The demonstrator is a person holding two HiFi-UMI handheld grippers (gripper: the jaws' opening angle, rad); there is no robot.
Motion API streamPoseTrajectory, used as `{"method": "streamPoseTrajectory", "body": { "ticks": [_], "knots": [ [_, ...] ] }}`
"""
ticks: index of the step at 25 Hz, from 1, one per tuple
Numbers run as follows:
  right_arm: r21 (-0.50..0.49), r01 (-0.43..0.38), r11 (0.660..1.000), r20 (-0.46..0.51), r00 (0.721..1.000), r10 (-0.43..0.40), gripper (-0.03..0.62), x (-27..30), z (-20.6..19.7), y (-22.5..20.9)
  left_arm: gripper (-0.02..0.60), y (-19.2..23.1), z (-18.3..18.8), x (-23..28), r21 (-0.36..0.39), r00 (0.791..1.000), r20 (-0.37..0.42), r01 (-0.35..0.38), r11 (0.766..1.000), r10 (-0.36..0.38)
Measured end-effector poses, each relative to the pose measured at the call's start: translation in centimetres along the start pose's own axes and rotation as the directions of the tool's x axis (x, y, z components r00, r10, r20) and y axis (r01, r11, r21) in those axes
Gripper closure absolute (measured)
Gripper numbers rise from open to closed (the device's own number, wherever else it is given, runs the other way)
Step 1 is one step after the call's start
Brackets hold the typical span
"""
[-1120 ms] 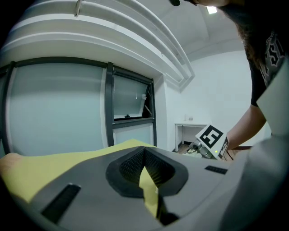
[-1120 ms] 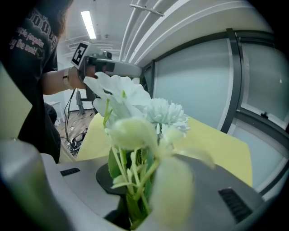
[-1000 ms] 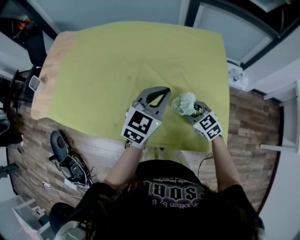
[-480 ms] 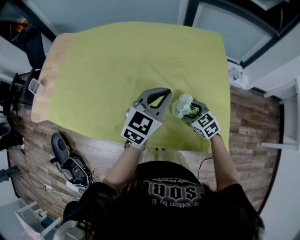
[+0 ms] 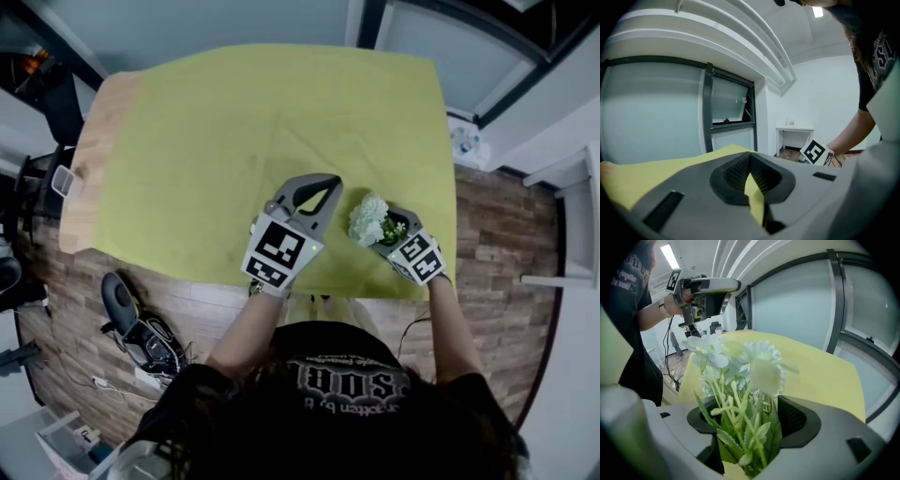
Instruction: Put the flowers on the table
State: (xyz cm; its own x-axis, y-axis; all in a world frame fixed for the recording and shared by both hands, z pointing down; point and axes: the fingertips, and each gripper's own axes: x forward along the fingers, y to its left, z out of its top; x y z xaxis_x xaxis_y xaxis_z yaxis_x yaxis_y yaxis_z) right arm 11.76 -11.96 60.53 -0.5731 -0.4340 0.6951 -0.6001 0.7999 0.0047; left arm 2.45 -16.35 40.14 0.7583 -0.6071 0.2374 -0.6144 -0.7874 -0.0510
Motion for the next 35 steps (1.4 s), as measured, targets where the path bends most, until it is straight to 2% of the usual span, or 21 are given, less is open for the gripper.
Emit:
{"method": "streamPoseTrajectory", "body": {
  "ticks": [9,17,21,25,28,32,35],
  "knots": [
    [0.002,-0.057,0.998,-0.025,0.998,0.057,0.207,-0.3,-1.1,1.2,0.583,-0.7,0.4,0.6,0.002,1.0,0.011,0.021,1.0,-0.021],
    [-0.006,-0.061,0.998,0.052,0.997,0.061,0.203,-2.9,1.4,1.6,0.583,-0.7,0.6,0.5,-0.001,1.0,0.021,0.012,1.0,-0.012],
    [0.03,-0.062,0.998,0.106,0.993,0.059,0.204,-4.6,2.6,2.2,0.583,-1.1,0.7,0.8,-0.01,0.999,0.024,0.026,1.0,-0.026],
    [0.069,-0.018,0.997,0.174,0.985,0.006,0.204,-6.9,4.7,1.9,0.583,-1.6,0.9,1.1,-0.008,0.999,0.031,0.038,0.999,-0.038],
    [0.122,0.042,0.992,0.248,0.966,-0.072,0.204,-9.1,6.6,0.3,0.583,-2.2,1.5,1.9,-0.002,0.998,0.039,0.046,0.999,-0.046],
    [0.187,0.112,0.976,0.361,0.916,-0.174,0.204,-12.6,9.7,-1.4,0.583,-3.0,2.6,2.8,0.008,0.997,0.055,0.056,0.998,-0.056],
    [0.204,0.158,0.966,0.407,0.884,-0.23,0.206,-14.6,11.4,-2.3,0.583,-3.4,3.7,3.3,0.023,0.995,0.071,0.068,0.997,-0.07]
  ]
}}
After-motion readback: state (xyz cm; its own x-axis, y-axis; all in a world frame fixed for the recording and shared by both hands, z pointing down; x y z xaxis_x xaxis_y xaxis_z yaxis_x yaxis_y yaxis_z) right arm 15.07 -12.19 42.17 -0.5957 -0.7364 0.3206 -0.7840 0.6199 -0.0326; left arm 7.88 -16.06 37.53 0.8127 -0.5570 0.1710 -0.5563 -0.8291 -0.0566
